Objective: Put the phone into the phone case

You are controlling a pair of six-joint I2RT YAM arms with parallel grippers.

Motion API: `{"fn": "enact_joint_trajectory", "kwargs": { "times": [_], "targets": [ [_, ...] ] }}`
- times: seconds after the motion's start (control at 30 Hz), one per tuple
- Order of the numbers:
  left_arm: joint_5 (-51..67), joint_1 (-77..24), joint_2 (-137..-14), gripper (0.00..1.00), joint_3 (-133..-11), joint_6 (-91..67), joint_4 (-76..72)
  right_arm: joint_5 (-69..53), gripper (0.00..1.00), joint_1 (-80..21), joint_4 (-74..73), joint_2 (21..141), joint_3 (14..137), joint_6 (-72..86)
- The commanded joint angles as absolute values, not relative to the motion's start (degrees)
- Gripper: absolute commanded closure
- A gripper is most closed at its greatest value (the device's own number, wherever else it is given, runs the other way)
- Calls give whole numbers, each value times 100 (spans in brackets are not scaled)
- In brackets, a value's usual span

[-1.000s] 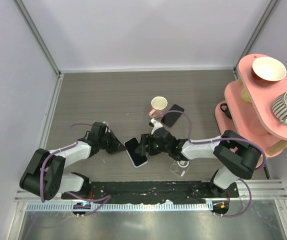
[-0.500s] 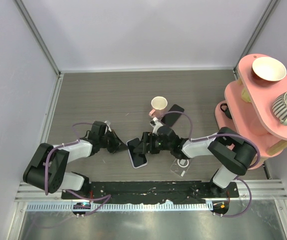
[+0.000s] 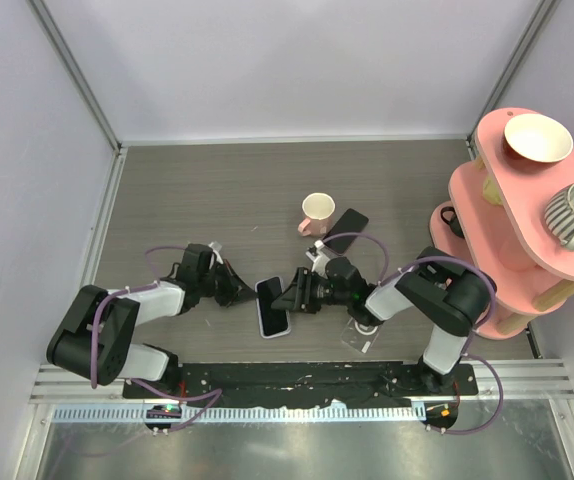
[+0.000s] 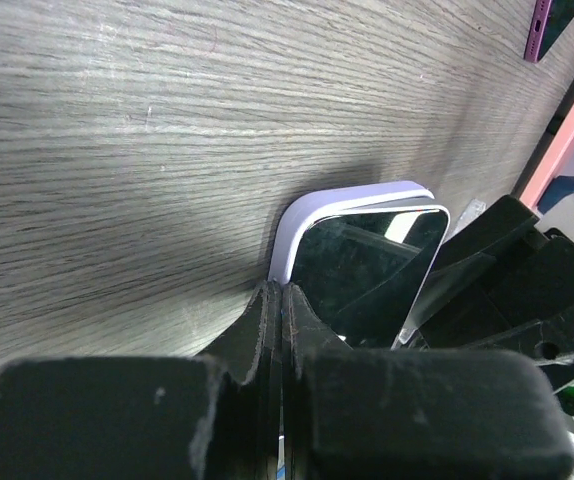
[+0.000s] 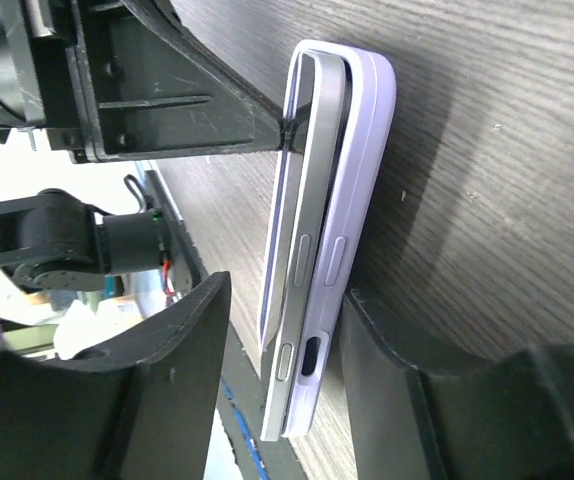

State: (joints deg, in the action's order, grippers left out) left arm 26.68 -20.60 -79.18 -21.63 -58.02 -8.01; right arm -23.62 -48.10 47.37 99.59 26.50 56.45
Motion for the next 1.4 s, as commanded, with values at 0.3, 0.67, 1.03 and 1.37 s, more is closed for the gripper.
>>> {"fn": "enact_joint_trajectory", "kwargs": {
  "times": [0.3, 0.67, 1.03, 1.37],
  "targets": [
    [2329, -2136, -8033, 100, -1802, -5730, -527, -2910, 83, -4729, 7005, 10424, 2391, 6557],
    [2338, -2145, -7972, 100, -1775, -5739, -483, -2584, 73, -4729, 6047, 10353, 2382, 6302],
    [2329, -2145, -8068, 100, -1670, -5783, -615, -2707, 91, -4729, 6442, 10187, 2408, 6539],
    [2505, -2145, -7866, 100, -1836, -5783, -484, -2645, 99, -4729, 6231, 9959, 2364, 6460]
  ]
}}
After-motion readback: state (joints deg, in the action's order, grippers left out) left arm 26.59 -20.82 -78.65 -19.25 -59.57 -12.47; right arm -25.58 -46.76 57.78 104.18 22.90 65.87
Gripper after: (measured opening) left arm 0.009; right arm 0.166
